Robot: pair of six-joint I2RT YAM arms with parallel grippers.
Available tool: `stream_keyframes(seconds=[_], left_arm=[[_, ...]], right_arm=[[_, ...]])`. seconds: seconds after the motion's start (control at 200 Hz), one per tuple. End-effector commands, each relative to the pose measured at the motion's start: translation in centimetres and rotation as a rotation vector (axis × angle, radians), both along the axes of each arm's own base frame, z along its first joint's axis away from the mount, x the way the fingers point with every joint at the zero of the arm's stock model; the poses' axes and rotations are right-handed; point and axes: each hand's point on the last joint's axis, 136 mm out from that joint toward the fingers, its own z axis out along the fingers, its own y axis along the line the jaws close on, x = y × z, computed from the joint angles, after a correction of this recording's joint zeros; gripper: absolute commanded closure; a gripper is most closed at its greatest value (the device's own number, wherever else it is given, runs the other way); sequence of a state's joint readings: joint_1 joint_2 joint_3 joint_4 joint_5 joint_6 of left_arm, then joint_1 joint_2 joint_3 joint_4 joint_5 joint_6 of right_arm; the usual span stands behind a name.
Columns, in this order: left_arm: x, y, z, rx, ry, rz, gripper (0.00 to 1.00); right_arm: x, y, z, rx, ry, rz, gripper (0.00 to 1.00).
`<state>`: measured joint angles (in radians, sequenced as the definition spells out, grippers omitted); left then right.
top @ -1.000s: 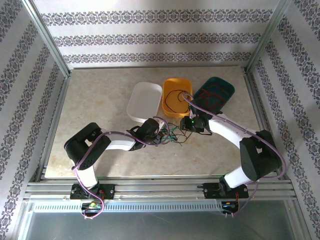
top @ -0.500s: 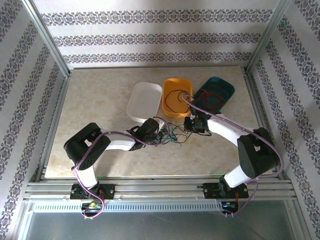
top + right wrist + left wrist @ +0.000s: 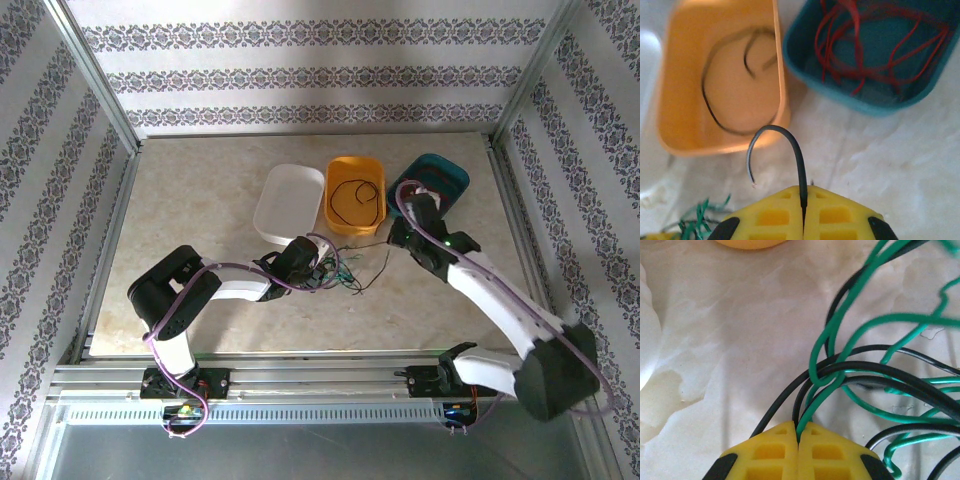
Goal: Untangle the cables
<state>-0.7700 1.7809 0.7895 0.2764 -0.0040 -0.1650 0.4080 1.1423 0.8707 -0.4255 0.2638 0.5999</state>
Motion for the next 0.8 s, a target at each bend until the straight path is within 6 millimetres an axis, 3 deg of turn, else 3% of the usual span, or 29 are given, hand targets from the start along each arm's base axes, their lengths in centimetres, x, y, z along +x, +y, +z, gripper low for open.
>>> stream_keyframes(seconds=[0.0,0.185,0.375,0.575,0.8], left_arm=[[-0.5,1.2,-0.9,0.046,0.028,0.009,1.0],[-0.5,1.2,-1.1,0.05,0.031,0.01,1.0],[-0.6,1.4,-1.5,0.059,0.036,0.008,1.0],[-0.7,1.3,-1.7,0.056,0.041,0.01,1.0],[-0.8,1.5,-1.9,0.06,0.044,0.012,1.0]], right_arm=[[0.2,-3.4,4.8,-0.085,-0.159,-0.133,1.0],[-0.8,-6.1,13.5,-0.115,-0.41,-0.213,1.0],[-2.8,-8.4,20.7,-0.102,-0.604,-0.285,1.0],[-3.6,-8.6,25.8,-0.033,-0.734,-0.238,1.0],[-2.3,-6.7,28.7,0.113,-0.806,-0.126,1.0]])
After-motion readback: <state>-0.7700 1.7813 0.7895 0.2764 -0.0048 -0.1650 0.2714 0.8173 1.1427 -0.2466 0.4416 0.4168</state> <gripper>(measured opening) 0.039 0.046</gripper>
